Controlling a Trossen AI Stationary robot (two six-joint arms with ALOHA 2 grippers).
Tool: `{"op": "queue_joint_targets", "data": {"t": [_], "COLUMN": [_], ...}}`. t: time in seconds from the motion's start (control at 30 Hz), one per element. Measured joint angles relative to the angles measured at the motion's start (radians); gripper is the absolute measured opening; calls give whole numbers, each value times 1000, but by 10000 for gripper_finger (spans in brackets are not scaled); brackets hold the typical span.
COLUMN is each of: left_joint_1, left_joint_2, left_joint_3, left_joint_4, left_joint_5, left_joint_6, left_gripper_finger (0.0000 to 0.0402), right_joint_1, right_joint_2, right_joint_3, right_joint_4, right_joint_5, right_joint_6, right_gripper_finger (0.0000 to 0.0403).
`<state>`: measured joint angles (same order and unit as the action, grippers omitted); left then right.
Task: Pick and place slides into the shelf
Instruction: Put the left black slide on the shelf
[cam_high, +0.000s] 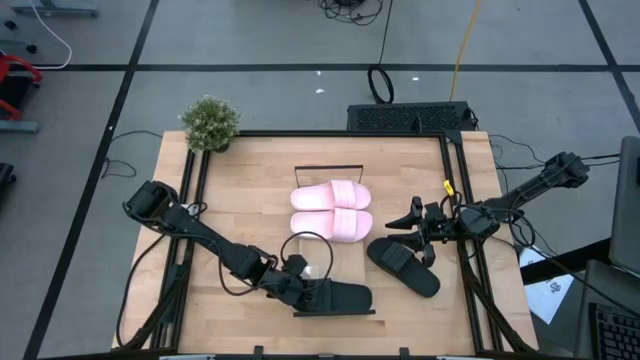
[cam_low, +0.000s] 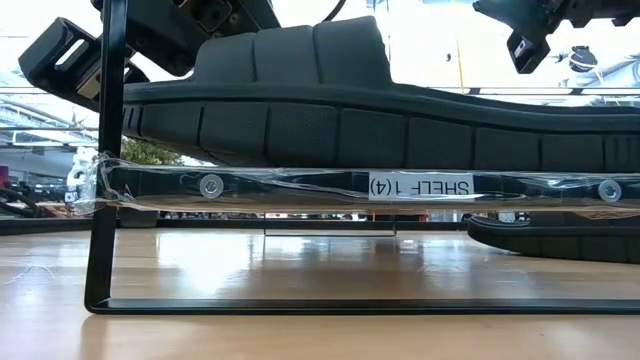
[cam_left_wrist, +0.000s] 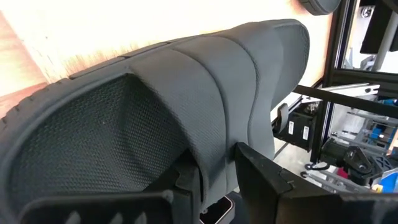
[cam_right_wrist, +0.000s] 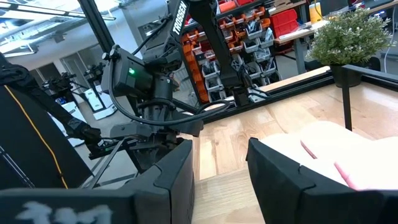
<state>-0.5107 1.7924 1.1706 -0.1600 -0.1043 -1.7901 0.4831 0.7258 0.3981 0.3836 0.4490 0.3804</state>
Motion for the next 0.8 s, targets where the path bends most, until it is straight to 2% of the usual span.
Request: {"op": "queue_joint_targets", "data": {"t": [0.8], "left_joint_1": [-1], "left_joint_2": [2], "left_joint_3": [0], "left_joint_4": [-30], "left_joint_5": [1], "left_joint_6": [-29], "left_gripper_finger": [84], "right_joint_1": [0], "right_joint_2": [0], "right_joint_3": [0], "right_joint_4": [0], "right_joint_5": [0], "right_joint_6": [-1], "right_gripper_finger": [141]}}
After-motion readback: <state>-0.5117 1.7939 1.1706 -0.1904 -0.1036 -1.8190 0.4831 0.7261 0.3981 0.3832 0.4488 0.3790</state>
